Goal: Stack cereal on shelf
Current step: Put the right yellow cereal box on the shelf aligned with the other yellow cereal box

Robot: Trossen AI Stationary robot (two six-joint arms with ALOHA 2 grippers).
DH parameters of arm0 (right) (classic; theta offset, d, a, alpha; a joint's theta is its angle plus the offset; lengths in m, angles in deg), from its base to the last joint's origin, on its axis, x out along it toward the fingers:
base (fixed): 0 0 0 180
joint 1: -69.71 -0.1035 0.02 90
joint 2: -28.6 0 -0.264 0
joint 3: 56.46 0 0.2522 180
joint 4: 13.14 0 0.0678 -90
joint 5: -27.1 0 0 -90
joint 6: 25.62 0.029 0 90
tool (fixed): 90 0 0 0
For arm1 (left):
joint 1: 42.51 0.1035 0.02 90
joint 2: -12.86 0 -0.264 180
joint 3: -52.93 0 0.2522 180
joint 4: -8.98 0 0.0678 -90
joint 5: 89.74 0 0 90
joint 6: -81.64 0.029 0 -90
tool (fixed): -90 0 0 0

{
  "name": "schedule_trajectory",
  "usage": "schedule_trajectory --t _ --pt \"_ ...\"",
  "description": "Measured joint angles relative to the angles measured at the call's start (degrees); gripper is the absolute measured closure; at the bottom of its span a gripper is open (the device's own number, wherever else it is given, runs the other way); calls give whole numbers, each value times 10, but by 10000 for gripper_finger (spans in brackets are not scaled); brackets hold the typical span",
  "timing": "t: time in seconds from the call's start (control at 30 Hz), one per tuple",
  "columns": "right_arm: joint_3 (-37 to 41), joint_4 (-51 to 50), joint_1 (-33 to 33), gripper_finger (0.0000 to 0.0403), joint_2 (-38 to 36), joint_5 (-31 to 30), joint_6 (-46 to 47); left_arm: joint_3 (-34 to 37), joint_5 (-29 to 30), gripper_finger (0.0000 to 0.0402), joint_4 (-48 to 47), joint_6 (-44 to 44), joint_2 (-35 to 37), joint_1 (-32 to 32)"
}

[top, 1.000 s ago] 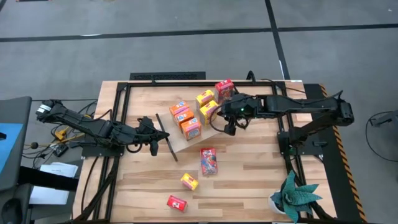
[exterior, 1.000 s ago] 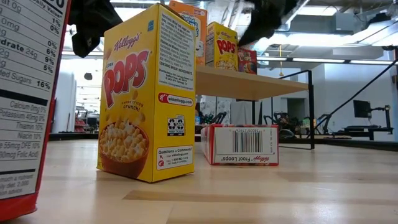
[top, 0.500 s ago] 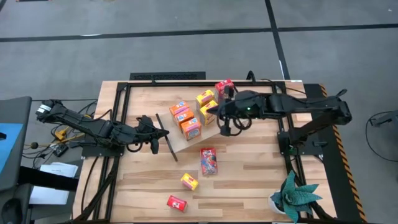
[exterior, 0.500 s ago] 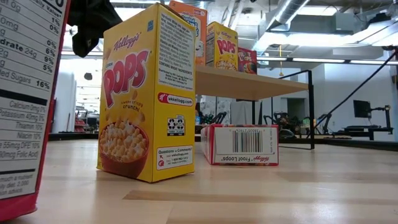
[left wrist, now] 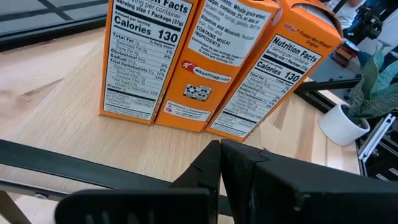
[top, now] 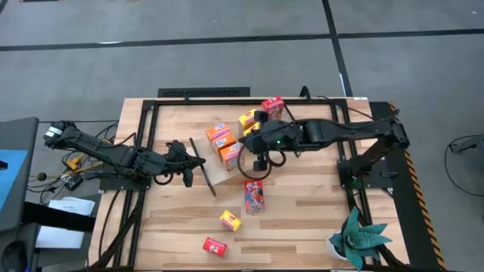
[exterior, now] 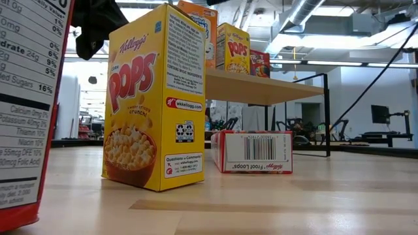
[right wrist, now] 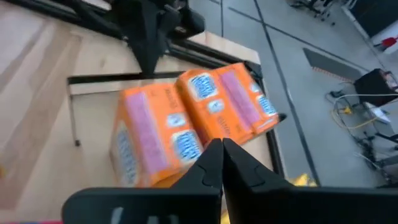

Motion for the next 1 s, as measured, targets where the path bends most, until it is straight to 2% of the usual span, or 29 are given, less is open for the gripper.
schedule_trajectory --t 0.23,0.4,0.57,0.87,1.0 --pt "-45 -75 -3 391 37 -11 -24 0 0 401 0 0 0 0" --pt "-48 -90 -3 390 35 -14 -21 0 0 402 -2 1 0 0" --pt "-47 -109 -2 376 34 -43 -20 0 0 401 -2 6 0 0" --pt "-47 -129 -3 394 34 -43 -20 0 0 401 -3 6 0 0" --pt "-47 -129 -1 379 34 -46 -16 0 0 401 -3 6 0 0"
